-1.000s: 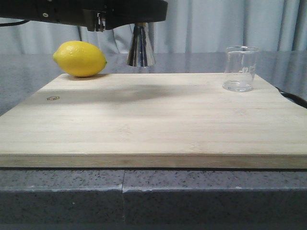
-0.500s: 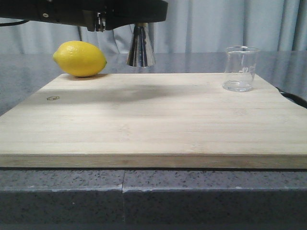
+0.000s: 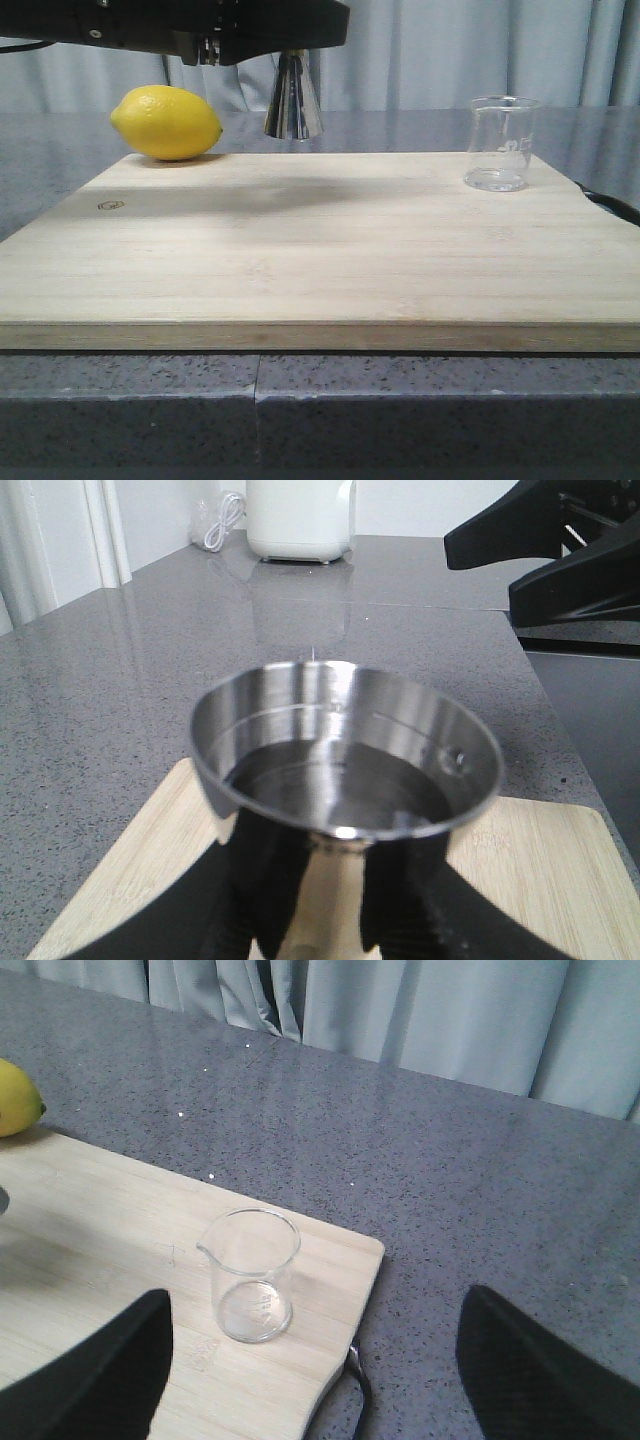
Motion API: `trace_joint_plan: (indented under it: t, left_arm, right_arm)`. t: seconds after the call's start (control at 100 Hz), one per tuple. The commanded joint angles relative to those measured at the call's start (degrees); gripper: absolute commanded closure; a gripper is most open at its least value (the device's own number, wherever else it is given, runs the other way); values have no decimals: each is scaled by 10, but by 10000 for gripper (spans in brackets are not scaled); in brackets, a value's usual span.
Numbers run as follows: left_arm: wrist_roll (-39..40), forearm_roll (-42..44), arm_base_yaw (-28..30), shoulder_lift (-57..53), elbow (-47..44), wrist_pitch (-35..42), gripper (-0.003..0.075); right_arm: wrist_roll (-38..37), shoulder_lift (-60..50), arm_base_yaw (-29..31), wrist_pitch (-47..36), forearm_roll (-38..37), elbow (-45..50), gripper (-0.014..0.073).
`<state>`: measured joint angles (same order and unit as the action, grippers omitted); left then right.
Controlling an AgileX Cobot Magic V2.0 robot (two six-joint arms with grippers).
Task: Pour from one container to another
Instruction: 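Lower the filled jigger onto the board with the left gripper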
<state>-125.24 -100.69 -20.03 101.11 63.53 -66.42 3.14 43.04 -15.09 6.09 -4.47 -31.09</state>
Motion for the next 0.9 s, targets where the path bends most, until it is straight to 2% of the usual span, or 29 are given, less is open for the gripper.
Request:
trace_joint_plan:
  t: [0.0, 0.89]
  left_arm:
    - [-1, -53, -5, -28, 17, -61, 500]
    - [-12, -53, -3, 33, 17, -61, 500]
  right_arm:
    - [4, -4, -2, -41, 1, -15, 61]
    - [4, -4, -2, -41, 1, -15, 61]
